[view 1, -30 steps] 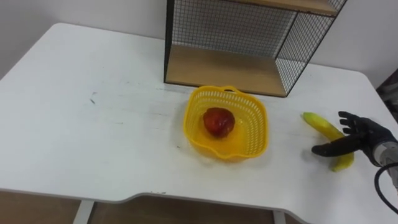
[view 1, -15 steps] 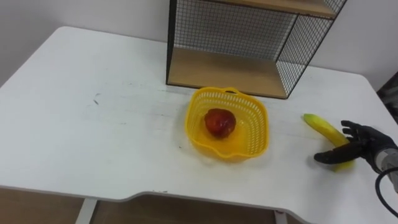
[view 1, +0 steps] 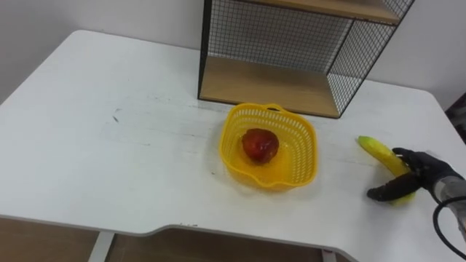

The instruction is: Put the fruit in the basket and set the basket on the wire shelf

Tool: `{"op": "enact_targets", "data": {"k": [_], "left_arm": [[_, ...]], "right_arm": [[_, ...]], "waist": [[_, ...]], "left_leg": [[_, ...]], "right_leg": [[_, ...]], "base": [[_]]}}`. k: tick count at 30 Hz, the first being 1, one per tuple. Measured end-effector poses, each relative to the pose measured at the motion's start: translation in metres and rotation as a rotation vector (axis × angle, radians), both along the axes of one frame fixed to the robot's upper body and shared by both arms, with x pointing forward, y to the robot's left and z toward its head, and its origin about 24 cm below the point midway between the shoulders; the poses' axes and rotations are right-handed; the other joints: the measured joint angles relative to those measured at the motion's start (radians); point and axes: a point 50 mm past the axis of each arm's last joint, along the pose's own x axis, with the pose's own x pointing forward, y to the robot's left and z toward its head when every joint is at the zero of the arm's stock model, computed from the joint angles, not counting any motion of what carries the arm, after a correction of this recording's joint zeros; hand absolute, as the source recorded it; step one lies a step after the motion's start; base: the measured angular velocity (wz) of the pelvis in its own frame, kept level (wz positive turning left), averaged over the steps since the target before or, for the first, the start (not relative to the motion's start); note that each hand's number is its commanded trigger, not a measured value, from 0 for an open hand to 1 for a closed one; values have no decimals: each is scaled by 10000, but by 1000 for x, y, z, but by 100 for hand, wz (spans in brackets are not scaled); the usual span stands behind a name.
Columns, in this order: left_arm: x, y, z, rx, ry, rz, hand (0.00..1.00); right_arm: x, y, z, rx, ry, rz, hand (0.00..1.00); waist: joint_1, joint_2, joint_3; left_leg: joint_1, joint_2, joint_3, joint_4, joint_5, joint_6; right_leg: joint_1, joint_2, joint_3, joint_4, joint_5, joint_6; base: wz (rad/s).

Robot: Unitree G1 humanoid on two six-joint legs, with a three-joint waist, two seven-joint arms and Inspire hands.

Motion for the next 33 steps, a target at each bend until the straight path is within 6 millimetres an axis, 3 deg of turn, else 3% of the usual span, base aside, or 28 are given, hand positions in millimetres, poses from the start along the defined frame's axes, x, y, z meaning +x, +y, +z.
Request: {"op": "enact_targets", "data": {"k": [14,15,16,33], "left_arm": [[4,-1,0,-87,-184,-17,0],[4,-2,-1,-104,-177,-36,0],[4,-2,-1,-106,-175,-38,0],[11,-3,-1,-129,-260,-155,0]], "right_arm": [[2,2,0,-894,286,740,0],[2,2,0,-937,312,766,21],[2,3,0,-962,327,785,100],[1,4,-2,-2094,341,1028,100]], "waist": [[183,-49,3],[189,-53,1],[189,-57,-3],[339,-37,11]], "left_leg": [[-3,3,34,2,0,0],[-7,3,34,7,0,0],[-12,3,35,11,0,0],[-30,7,33,-7,0,0]], "right_leg": [[26,3,-22,12,6,6],[40,3,-22,16,7,8],[63,3,-24,19,7,8],[79,18,17,0,10,12]], "base": [[0],[0],[0],[0]]}}
